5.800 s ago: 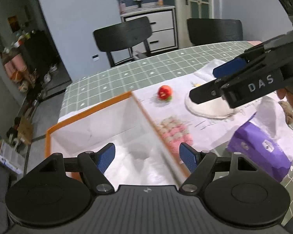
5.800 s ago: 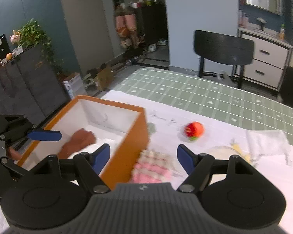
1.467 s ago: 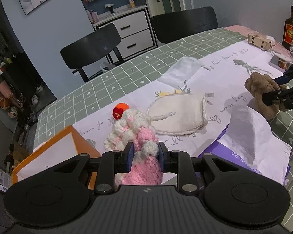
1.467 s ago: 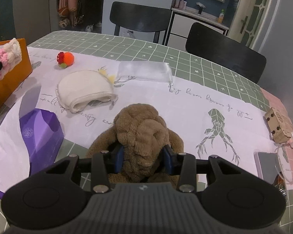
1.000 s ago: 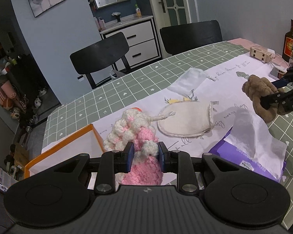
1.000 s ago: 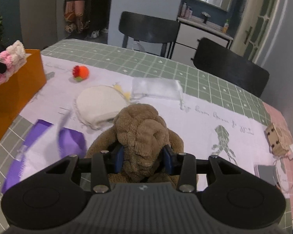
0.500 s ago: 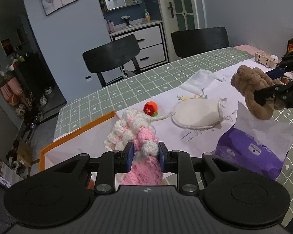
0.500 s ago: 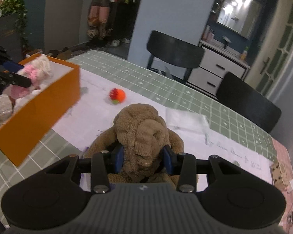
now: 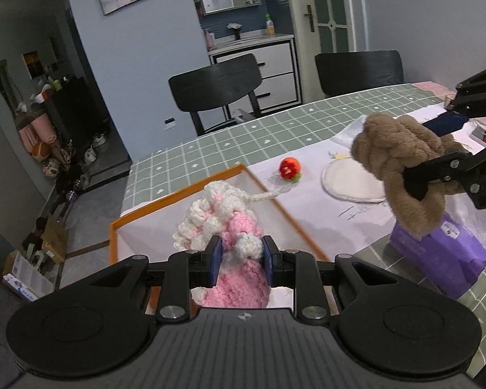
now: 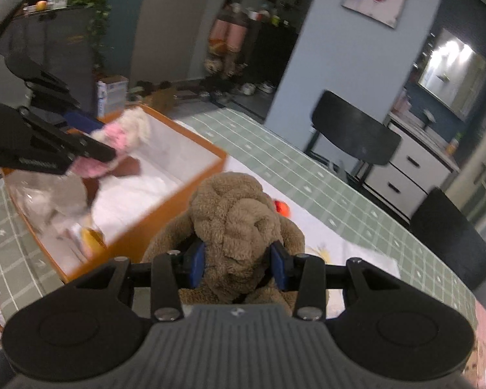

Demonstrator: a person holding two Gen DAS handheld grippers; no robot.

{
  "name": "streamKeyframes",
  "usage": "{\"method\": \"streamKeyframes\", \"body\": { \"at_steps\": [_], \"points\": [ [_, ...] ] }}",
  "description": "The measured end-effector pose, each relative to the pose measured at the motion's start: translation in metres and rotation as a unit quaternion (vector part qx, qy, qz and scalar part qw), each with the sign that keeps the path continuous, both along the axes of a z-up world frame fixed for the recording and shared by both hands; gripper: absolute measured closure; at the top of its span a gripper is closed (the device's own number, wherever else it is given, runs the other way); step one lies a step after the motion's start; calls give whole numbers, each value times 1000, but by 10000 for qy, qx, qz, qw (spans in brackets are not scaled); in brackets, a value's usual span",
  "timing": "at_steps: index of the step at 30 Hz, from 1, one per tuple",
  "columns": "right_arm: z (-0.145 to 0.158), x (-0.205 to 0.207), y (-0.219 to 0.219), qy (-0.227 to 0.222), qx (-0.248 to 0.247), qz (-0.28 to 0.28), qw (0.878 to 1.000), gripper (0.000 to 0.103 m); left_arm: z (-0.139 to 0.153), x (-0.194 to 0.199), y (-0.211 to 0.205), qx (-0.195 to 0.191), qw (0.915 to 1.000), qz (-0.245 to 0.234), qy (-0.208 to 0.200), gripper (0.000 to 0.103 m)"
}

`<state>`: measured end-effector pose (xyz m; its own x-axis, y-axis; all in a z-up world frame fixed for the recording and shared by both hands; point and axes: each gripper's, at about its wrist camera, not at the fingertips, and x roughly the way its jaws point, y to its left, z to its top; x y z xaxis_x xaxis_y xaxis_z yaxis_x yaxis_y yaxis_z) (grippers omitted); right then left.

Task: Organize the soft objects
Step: 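Lift and carry the pink crochet with left tool while right tool carries the teddy bear to the box, then lower the pink crochet into the box with left tool while right tool lowers the teddy bear in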

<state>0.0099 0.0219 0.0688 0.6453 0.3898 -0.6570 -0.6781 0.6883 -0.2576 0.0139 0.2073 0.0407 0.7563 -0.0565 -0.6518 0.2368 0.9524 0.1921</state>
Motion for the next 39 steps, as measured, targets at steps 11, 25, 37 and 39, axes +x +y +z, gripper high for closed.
{"method": "streamKeyframes", "body": {
  "at_steps": [11,25,37,39],
  "points": [
    [0,17,82,7,-96,565,9984,62,-6,26,46,-341,9988,194,293,74],
    [-22,67,160,46,-200,668,9976,62,-25,77,80,-159,9967,447,652,74],
    [-71,89,199,-113,-923,1285,9873,62,-58,101,85,38,9937,330,1066,74],
    [-77,94,202,-76,-1021,1335,9857,62,-63,103,83,127,9933,321,1105,74]
  ]
}}
